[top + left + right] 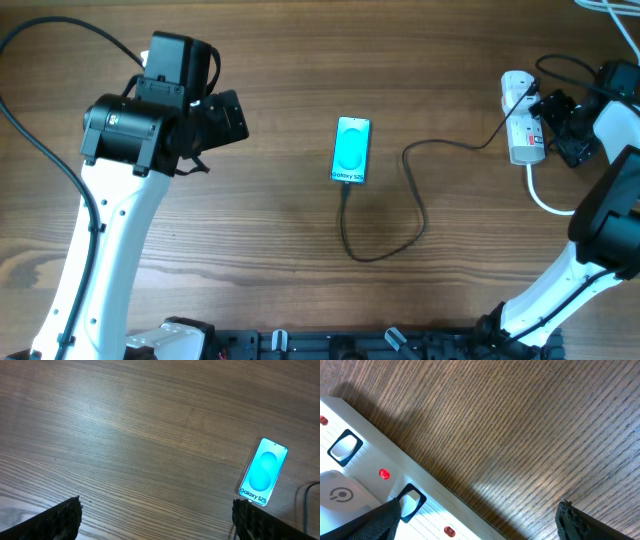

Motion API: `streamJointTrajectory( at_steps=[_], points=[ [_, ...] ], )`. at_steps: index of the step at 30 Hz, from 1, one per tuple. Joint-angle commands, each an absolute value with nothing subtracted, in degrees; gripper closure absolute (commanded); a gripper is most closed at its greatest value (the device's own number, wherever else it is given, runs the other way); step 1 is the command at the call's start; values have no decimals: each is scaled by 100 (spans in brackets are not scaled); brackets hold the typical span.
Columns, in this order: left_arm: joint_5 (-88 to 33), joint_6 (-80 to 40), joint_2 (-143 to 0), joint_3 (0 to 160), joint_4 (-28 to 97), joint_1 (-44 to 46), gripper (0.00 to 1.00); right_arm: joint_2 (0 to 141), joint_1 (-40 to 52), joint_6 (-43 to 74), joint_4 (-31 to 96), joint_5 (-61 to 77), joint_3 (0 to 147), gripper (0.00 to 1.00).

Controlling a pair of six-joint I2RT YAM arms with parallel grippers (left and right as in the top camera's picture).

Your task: Plug charger to phone and switch on socket

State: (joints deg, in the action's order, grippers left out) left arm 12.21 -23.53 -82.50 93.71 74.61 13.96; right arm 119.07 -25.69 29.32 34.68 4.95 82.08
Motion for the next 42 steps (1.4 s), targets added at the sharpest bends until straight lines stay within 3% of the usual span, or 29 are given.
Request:
streamJointTrajectory(
  at_steps=[1,5,16,29,35,42],
  points=[
    [1334,-2447,-8267,9369,7461,1398,0,12195,-2473,2751,3732,764,8141,0],
    [1334,-2449,-8267,9369,7461,1398,0,11710,-2633,3214,4292,-54,8154,0],
    [1334,-2447,-8267,9369,7461,1398,0,9443,-2661,3135,5892,-36,7861,0],
    [1334,-2447,-8267,9369,7461,1398,0,5059,-429,2845,4429,-19,5249,0],
    [1334,-2449,-8267,9369,7461,1398,0,4254,-375,2351,4698,414,5238,0],
    [1334,-2447,-8267,9369,7461,1398,0,3262,-375,2578,5664,696,5236,0]
  ],
)
